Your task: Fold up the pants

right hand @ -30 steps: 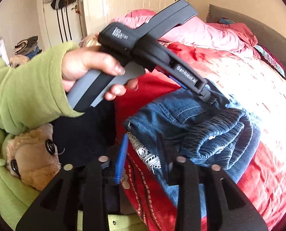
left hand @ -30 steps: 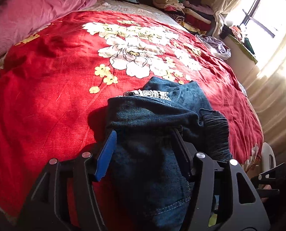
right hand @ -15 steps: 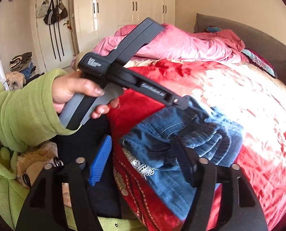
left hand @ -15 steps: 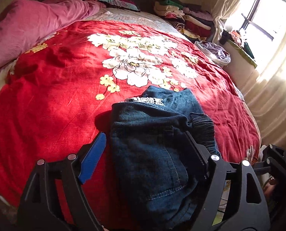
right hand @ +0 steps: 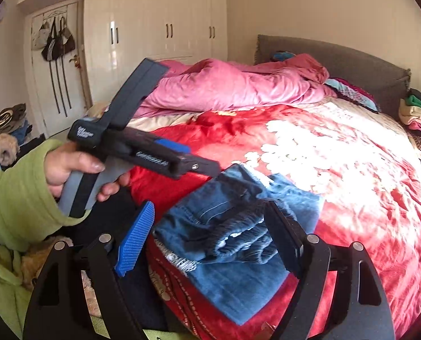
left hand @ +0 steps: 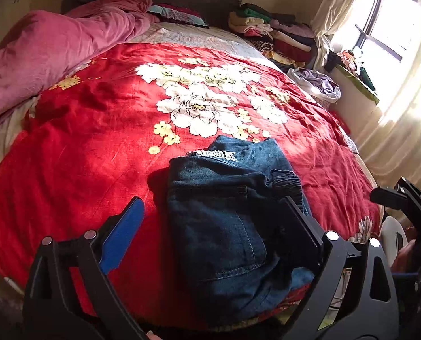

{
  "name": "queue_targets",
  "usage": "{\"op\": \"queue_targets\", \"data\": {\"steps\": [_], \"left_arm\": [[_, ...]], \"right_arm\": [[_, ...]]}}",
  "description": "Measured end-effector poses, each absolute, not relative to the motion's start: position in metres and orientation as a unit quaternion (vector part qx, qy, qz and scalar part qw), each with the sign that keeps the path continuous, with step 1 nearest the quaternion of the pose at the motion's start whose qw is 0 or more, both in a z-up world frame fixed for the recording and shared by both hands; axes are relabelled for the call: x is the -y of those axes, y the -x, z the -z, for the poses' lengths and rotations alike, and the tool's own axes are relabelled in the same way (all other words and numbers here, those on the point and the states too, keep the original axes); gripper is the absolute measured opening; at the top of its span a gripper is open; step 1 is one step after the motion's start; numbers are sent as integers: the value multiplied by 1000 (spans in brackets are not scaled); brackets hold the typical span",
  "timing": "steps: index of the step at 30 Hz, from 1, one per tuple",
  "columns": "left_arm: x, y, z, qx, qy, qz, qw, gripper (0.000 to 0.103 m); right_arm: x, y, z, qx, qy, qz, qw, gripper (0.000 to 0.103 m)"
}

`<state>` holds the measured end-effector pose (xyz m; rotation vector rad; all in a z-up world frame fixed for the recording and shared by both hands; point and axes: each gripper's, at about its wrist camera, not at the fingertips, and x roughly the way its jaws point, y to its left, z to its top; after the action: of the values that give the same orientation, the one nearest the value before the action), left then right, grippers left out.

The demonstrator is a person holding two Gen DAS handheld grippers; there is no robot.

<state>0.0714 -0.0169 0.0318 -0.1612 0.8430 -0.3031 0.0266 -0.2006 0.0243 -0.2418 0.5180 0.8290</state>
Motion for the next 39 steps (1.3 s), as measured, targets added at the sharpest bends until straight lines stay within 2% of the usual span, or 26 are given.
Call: {"op": "queue_targets", "data": {"steps": [2,12,21,28,33,35,37,39], "left_arm": [[16,-69,-33,-405,76,145,900,91],[11,-59,-37,-397,70,137,905,93],[5,-62,-10,-426,78,131,892,93],[9,-80,30,-468,111,140,865,93],[13,-89,38,-470,117,144,863,93],[16,-92,38,-467,115,144,865,93],[19,-94,39,-466,120,147,864,92],[23,-97,41,-466,133,161,860,78]], "right_arm": [[205,-30,-27,-245,111,-385,883,89],[222,-45,-31,-246,89,-337,904,93],[224,-79,0,-315,77,-273,906,94],[232,-116,39,-379,15,-259,888,93],[233,-140,63,-424,-31,-277,861,79],[231,-146,73,-440,-48,-292,848,69],[231,-152,83,-451,-72,-302,837,69],[232,-159,91,-456,-97,-308,829,70]]}}
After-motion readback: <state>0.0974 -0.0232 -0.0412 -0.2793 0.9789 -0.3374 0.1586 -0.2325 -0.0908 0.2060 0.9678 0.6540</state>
